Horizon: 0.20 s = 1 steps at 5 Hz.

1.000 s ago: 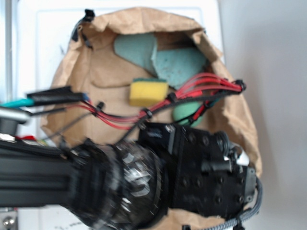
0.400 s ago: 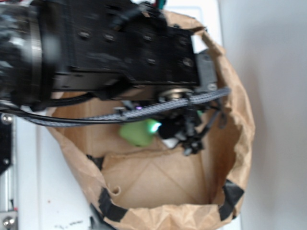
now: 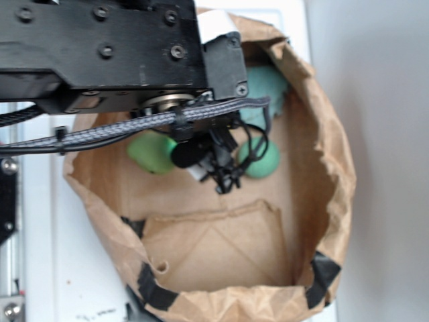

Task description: Grab the green animal.

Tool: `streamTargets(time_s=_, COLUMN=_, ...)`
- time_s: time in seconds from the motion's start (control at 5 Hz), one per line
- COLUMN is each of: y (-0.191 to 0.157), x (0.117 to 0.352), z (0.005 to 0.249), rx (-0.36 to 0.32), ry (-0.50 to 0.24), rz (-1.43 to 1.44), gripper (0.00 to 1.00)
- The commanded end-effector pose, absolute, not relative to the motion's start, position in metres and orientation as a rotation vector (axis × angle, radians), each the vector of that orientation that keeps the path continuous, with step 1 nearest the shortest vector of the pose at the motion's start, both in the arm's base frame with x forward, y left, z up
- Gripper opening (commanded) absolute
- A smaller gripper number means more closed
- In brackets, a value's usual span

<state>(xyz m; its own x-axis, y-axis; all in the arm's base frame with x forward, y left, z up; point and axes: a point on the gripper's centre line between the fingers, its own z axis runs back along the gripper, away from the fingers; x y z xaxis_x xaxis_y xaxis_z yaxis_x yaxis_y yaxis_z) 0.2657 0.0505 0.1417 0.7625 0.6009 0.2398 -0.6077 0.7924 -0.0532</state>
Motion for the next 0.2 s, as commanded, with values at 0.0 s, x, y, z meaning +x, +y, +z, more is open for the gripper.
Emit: streamTargets(time_s=0.0, y=0.0481, x=0.2756, z=0.1904, rx=-0.067, ry=-0.569, rz=0.662, gripper=0.0)
